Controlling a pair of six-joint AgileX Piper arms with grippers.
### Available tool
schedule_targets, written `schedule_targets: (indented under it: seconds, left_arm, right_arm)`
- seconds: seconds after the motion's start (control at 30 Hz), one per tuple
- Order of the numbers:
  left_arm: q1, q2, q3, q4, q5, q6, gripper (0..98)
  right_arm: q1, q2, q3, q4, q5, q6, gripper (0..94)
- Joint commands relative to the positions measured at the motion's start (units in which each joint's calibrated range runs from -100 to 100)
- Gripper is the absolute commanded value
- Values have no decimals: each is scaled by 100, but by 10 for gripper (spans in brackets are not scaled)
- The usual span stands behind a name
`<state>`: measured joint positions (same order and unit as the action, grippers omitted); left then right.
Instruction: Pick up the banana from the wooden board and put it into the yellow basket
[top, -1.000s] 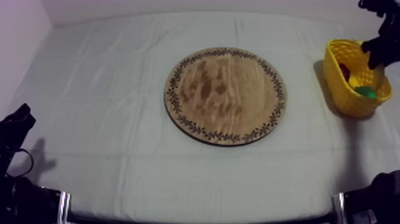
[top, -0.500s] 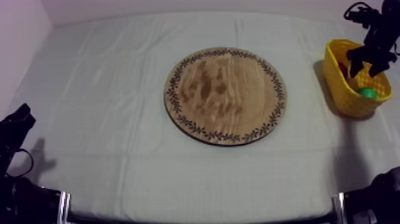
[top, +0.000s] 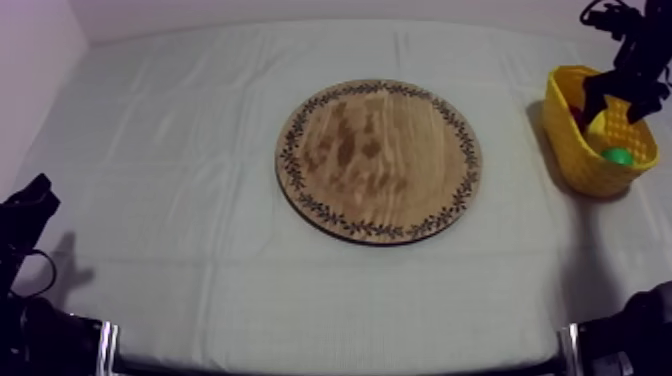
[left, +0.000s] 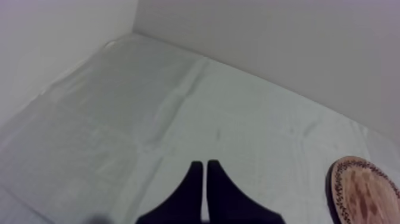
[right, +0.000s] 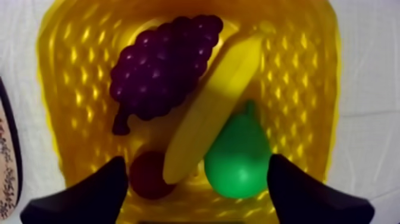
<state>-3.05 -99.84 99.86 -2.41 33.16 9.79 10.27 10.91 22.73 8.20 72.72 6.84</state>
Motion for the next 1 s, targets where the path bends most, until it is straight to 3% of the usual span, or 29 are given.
schedule_targets:
  seconds: [0.0,0.2,0.33,0.6,0.8,0.97]
  left_arm:
    - [-2,2,3,-1,-1,0,1]
    - [-2,2,3,-1,-1,0,1]
    - [-2,2,3,-1,-1,0,1]
    - [-2,2,3,-1,-1,0,1]
    - [-2,2,3,-1,-1,0,1]
    - [-2,2,3,-1,-1,0,1]
  right_arm:
    - [20,-173,36,-47,4,48,823]
    - [33,-851,425,-91,-170,109,872]
    - [39,-1404,881,-115,-462,106,838]
    - [84,-2508,1838,-293,-1277,60,636]
    - [-8,-3385,2704,-377,-2135,-40,429]
    - [-14,-4196,3371,-859,-2586,358,346]
